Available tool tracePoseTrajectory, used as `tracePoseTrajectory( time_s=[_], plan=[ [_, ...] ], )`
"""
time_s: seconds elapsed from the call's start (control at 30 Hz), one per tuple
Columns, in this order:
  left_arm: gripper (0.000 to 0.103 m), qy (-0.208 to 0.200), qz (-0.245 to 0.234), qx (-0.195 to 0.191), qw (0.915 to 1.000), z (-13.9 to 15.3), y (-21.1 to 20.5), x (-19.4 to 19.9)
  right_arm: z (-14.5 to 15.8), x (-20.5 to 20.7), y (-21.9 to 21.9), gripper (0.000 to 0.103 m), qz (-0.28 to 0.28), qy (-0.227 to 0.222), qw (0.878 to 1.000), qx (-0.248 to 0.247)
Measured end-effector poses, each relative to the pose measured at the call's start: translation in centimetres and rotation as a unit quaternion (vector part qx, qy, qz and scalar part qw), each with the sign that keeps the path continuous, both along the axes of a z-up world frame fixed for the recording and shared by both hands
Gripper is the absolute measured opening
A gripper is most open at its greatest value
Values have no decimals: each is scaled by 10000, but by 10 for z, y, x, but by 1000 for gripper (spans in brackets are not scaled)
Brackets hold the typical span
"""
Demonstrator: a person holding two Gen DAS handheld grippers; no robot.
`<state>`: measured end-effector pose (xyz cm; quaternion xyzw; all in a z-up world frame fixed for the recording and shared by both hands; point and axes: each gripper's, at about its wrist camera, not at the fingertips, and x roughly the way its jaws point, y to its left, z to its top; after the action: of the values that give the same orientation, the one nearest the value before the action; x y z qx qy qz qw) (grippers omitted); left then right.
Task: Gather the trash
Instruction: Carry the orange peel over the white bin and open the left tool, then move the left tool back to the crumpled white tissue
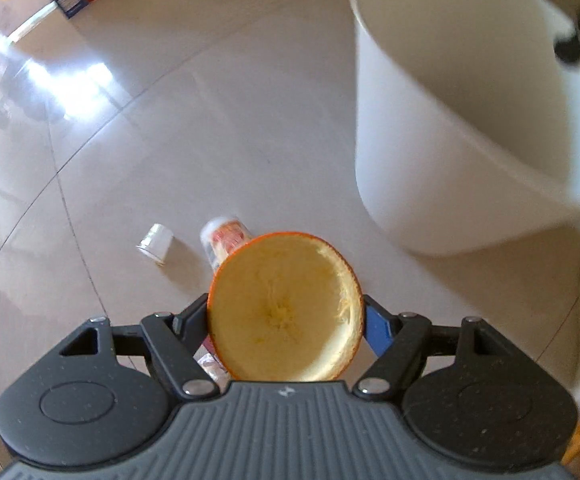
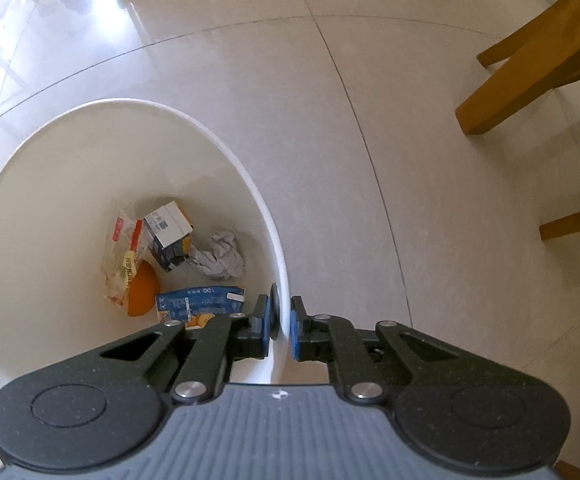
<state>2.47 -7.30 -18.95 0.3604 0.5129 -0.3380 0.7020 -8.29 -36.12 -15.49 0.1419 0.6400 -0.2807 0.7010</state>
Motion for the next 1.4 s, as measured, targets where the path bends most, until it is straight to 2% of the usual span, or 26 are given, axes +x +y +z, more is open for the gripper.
tracePoseTrajectory(
  time_s=[0.13,0.33,0.53,0.63,0.73,0.9,1.1,1.27,1.4],
  plan=[
    [76,63,130,-222,9996,40,-11,13,-1,0,2,11,103,47,9999,-50],
    [76,55,-81,-680,9976,97,-43,20,-1,0,2,11,94,45,9999,-29],
    [77,254,-408,-1120,9926,129,-87,18,0,-1,-1,10,112,-9,9999,42],
    [78,444,-538,-1355,9883,134,-105,15,1,-2,0,11,163,-16,9999,21],
    [91,645,-646,-1564,9835,131,-117,9,2,-3,0,10,159,-40,9999,43],
    [92,595,-590,-1639,9829,130,-121,4,4,-4,-1,10,190,-60,9998,65],
    [92,545,-178,-1526,9866,124,-91,19,4,-4,-1,10,199,-62,9998,64],
    [92,411,353,-1399,9887,114,-61,31,4,-3,0,11,169,-50,9998,46],
    [92,132,626,-1218,9905,102,-36,32,3,-2,0,11,144,-35,9999,36]
  ],
)
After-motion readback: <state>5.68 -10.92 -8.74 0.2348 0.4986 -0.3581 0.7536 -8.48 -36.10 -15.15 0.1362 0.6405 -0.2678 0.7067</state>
